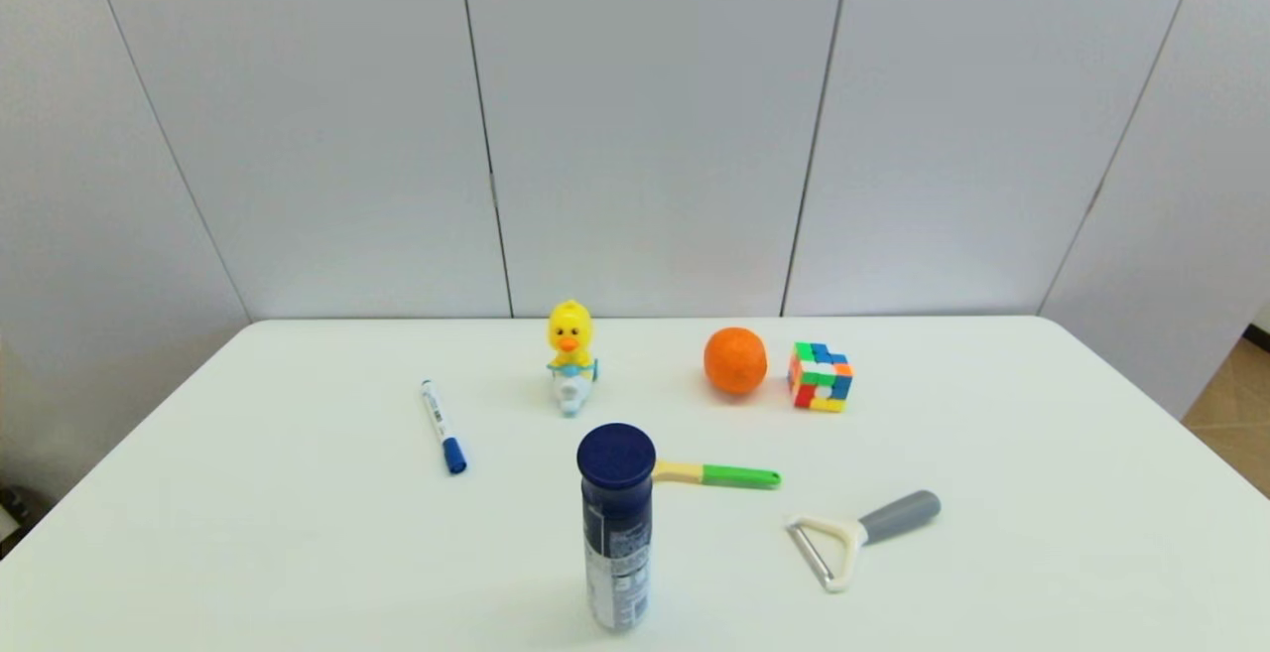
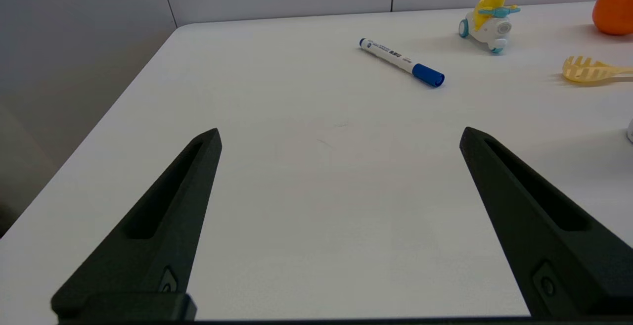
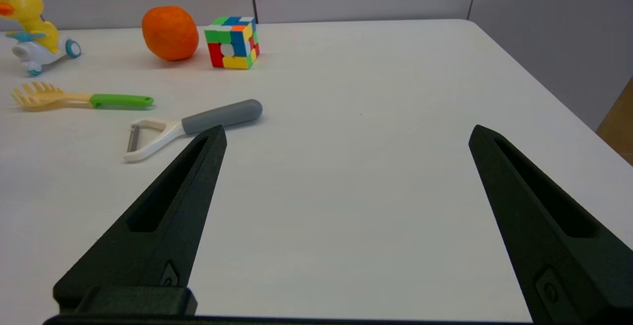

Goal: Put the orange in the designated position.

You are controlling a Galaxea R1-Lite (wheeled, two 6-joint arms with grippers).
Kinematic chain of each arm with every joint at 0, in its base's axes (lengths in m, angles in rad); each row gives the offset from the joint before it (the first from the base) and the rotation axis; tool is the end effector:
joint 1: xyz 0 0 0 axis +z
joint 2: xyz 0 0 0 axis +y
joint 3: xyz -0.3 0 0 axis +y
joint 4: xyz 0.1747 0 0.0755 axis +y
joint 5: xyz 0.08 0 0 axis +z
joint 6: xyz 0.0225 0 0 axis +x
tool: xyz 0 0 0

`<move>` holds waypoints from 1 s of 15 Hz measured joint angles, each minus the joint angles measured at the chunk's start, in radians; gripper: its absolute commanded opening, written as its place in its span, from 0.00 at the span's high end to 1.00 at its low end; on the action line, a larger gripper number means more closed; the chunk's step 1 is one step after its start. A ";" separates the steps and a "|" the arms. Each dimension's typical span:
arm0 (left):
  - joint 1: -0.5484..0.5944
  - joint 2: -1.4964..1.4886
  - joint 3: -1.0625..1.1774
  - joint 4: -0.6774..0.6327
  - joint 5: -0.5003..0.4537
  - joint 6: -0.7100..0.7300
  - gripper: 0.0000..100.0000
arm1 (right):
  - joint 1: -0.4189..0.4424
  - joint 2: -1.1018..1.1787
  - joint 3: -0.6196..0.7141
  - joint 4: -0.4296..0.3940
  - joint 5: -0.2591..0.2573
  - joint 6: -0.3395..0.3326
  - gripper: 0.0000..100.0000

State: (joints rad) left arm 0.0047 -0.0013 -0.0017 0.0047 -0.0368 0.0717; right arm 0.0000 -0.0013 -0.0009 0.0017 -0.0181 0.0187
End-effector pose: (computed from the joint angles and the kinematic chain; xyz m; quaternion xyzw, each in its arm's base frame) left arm -0.0230 -0.0009 0.0755 0.0358 0.0003 -0.0161 0.9992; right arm -0.0230 -0.0004 0.0755 0.0094 -0.0003 -0.0090 0.9999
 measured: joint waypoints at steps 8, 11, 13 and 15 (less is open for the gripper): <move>0.000 0.000 0.000 0.000 0.000 0.000 0.00 | 0.000 0.000 0.000 0.000 0.000 0.000 0.00; 0.000 0.000 0.000 0.000 0.000 0.000 0.00 | 0.000 0.000 0.000 0.000 0.000 0.000 0.00; 0.000 0.000 0.000 0.000 0.000 0.000 0.00 | 0.000 0.000 0.000 0.000 0.000 0.000 0.00; 0.000 0.000 0.000 0.000 0.000 0.000 0.00 | 0.000 0.000 0.000 0.000 0.000 0.000 0.00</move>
State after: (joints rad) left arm 0.0047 -0.0013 -0.0017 0.0043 -0.0364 0.0715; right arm 0.0000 -0.0013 -0.0009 0.0017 -0.0183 0.0183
